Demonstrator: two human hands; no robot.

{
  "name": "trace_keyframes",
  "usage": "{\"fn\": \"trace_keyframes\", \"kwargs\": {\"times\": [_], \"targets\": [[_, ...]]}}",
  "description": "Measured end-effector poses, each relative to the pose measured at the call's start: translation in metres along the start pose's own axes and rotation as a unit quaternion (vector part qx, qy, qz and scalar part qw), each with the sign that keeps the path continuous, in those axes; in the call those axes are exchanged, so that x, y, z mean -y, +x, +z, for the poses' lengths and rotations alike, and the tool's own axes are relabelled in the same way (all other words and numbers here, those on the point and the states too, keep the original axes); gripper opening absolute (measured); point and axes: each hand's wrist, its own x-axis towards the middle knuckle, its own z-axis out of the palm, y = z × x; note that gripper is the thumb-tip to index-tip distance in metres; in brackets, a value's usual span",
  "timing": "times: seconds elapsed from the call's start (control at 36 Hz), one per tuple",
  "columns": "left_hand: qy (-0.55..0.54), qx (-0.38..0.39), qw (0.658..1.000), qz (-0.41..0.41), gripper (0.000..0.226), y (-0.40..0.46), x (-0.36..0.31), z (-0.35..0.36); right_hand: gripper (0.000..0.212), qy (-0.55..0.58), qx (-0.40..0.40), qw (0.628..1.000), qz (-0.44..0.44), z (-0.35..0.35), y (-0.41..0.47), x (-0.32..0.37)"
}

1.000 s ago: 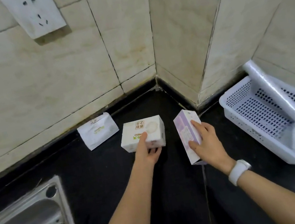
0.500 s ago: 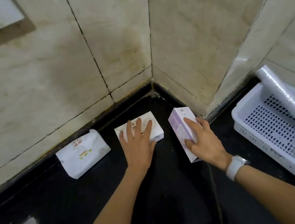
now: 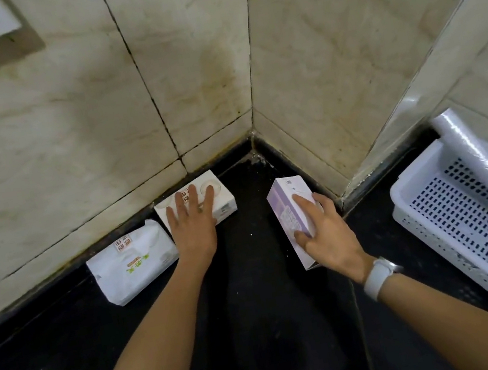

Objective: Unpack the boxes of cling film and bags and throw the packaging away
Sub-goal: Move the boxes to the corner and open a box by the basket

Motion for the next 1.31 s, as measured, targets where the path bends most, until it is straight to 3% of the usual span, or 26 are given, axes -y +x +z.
{"fn": "trace_keyframes", "kwargs": {"times": [0.11, 0.19, 0.47, 0.58, 0.69, 0.83, 1.0, 1.19, 1.31], "targets": [[-0.030, 0.008, 0.999, -0.032, 0.076, -0.004, -0.016, -0.008, 0.070, 0.007, 0.001, 1.000, 0.005, -0.007, -0.008, -0.007], [-0.063, -0.004, 0.998, -0.020, 0.068, -0.017, -0.034, -0.015, 0.069, 0.024, -0.010, 1.000, 0.003, -0.016, -0.020, -0.017], [-0.279, -0.024, 0.951, 0.134, 0.046, -0.085, -0.150, -0.032, 0.064, 0.086, -0.039, 0.995, -0.018, -0.080, -0.104, -0.078], [-0.315, -0.011, 0.923, 0.221, 0.045, -0.098, -0.204, -0.040, 0.061, 0.087, -0.106, 0.991, 0.005, -0.121, -0.129, -0.112], [-0.295, 0.039, 0.920, 0.256, 0.053, -0.097, -0.254, -0.039, 0.061, 0.055, -0.162, 0.984, 0.054, -0.148, -0.131, -0.148], [-0.221, 0.112, 0.936, 0.252, 0.070, -0.083, -0.292, -0.026, 0.061, -0.027, -0.110, 0.989, 0.094, -0.158, -0.105, -0.182], [-0.208, 0.123, 0.941, 0.235, 0.081, -0.068, -0.303, -0.014, 0.068, -0.172, -0.025, 0.985, 0.018, -0.147, -0.067, -0.208], [-0.225, 0.108, 0.937, 0.244, 0.082, -0.060, -0.302, -0.002, 0.076, -0.107, 0.061, 0.992, 0.017, -0.124, -0.048, -0.235], [-0.210, 0.099, 0.938, 0.258, 0.078, -0.058, -0.300, 0.002, 0.076, -0.080, 0.050, 0.996, 0.008, -0.112, -0.052, -0.243]]}}
